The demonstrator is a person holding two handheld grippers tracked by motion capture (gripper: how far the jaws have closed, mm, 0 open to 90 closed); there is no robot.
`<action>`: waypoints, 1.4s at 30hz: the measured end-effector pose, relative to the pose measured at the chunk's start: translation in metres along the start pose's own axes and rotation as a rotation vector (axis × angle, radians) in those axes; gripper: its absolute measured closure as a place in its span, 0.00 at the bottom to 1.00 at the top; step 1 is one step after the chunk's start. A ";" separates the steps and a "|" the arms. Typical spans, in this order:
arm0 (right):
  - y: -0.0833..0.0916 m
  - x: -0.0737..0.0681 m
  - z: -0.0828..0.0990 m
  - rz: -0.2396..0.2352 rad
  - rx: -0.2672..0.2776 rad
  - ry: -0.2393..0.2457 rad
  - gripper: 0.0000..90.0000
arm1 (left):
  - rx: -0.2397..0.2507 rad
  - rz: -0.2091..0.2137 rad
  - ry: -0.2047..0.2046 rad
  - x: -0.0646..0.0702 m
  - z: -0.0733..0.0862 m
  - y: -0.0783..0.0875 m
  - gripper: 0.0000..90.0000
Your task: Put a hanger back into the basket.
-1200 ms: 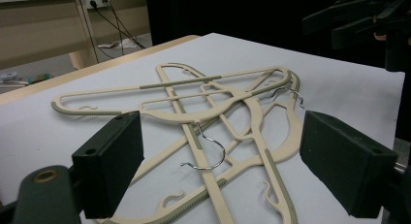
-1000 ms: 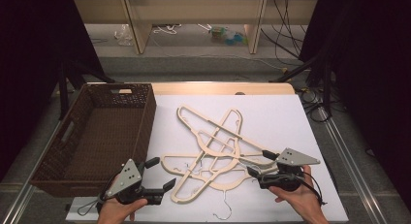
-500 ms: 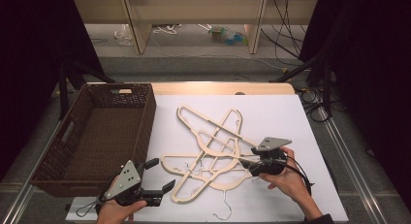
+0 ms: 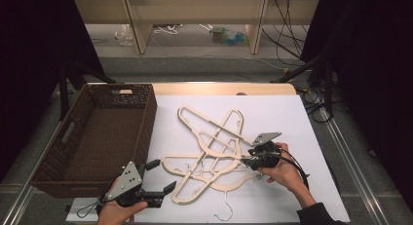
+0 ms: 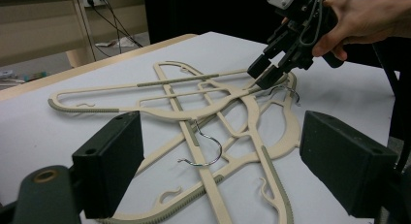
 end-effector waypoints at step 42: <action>0.011 0.001 -0.018 -0.156 -0.106 0.275 0.89 | -0.052 0.014 -0.028 0.005 0.004 -0.007 0.19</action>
Point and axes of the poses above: each handheld gripper's, and its own axes: y roughly backward along the jaws, z roughly out of its underside, x roughly to its right, the point moved 2 cm from there along -y, roughly forward along the jaws, and after that the axes turned 8 degrees about x, right-handed, at the moved point
